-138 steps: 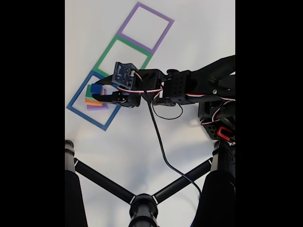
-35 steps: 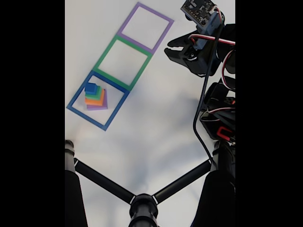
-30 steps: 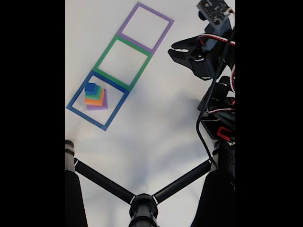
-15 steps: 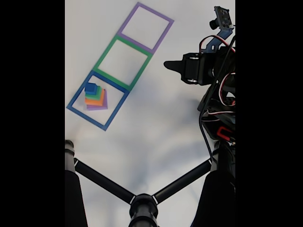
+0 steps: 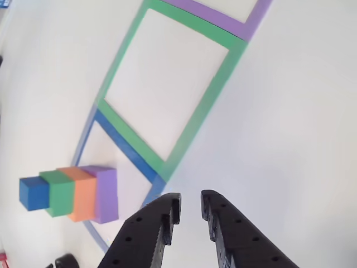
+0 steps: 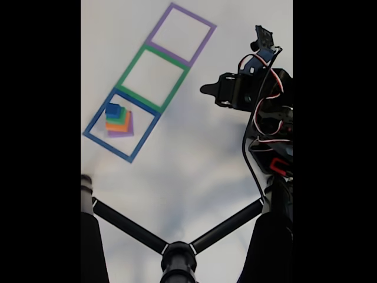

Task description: Tower of hanoi

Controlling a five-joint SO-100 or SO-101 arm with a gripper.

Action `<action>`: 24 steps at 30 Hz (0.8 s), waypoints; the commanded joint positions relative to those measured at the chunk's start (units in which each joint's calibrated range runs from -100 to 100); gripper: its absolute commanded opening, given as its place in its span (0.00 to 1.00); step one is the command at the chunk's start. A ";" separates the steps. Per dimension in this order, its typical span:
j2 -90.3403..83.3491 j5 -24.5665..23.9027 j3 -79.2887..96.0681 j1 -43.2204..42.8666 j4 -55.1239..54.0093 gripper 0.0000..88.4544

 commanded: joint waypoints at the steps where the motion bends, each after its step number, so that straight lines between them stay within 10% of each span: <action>1: -2.69 -0.96 3.38 1.72 -2.82 0.00; 8: -2.69 -21.74 14.83 1.87 -16.34 0.00; 24: -2.69 -42.69 22.28 1.65 -16.58 0.00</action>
